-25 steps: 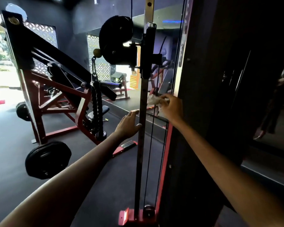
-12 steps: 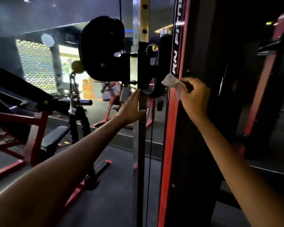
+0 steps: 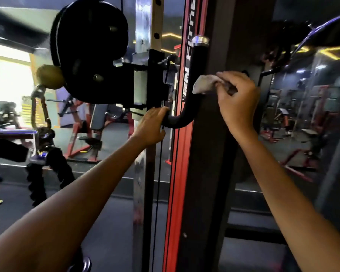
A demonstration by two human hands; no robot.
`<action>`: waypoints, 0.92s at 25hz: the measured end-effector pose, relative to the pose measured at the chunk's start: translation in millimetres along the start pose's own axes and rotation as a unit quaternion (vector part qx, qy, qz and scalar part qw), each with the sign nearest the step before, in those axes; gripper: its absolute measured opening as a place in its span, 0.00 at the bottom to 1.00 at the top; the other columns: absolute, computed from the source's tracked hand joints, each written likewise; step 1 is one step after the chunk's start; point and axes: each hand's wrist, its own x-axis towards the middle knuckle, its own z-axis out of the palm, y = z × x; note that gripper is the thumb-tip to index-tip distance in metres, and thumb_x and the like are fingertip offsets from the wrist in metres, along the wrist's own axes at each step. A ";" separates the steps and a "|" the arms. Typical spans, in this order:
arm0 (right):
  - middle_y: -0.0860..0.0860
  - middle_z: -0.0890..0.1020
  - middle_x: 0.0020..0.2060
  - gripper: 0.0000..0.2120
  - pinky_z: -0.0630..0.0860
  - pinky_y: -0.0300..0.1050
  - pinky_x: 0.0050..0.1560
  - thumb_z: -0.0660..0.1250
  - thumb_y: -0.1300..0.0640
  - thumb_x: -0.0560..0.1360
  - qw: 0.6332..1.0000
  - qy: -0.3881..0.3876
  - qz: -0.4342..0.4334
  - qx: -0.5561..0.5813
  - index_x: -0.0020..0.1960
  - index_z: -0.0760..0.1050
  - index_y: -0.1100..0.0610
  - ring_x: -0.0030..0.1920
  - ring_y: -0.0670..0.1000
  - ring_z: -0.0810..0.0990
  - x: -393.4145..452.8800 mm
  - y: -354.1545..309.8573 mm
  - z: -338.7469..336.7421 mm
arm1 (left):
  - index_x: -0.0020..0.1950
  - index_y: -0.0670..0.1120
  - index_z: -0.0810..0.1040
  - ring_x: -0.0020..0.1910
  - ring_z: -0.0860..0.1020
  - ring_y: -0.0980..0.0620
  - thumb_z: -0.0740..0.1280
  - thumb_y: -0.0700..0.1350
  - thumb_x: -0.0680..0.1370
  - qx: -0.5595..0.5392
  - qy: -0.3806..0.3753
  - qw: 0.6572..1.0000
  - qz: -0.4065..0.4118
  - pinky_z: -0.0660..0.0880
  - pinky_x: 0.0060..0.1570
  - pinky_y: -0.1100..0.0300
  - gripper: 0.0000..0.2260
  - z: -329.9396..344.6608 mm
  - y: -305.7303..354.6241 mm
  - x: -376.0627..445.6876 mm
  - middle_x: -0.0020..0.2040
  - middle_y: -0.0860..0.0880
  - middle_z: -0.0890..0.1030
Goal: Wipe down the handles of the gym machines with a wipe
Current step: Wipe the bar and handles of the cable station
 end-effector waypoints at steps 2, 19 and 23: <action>0.54 0.83 0.44 0.09 0.73 0.29 0.47 0.66 0.64 0.71 1.000 0.005 -0.007 -0.018 0.49 0.82 0.62 0.45 0.44 0.79 10.5 -1.9 0.2 | 0.62 0.40 0.72 0.60 0.71 0.44 0.70 0.36 0.70 -0.009 0.038 0.999 0.014 0.66 0.62 0.56 0.21 7.3 0.4 0.3 0.58 0.42 0.76; 0.58 0.80 0.45 0.06 0.72 0.29 0.49 0.69 0.64 0.72 0.961 -0.096 -0.143 -0.215 0.47 0.82 0.65 0.46 0.50 0.78 0.7 -51.2 24.2 | 0.63 0.39 0.72 0.64 0.70 0.43 0.68 0.37 0.72 -0.073 0.048 0.993 0.076 0.63 0.66 0.56 0.20 11.3 -14.3 1.8 0.61 0.41 0.75; 0.57 0.80 0.48 0.08 0.73 0.36 0.53 0.70 0.65 0.69 0.952 -0.083 -0.133 -0.264 0.48 0.81 0.63 0.49 0.49 0.78 19.2 -58.2 26.7 | 0.61 0.38 0.73 0.61 0.71 0.41 0.70 0.38 0.68 -0.077 0.060 0.991 0.096 0.64 0.65 0.53 0.21 15.4 -17.9 0.8 0.58 0.40 0.76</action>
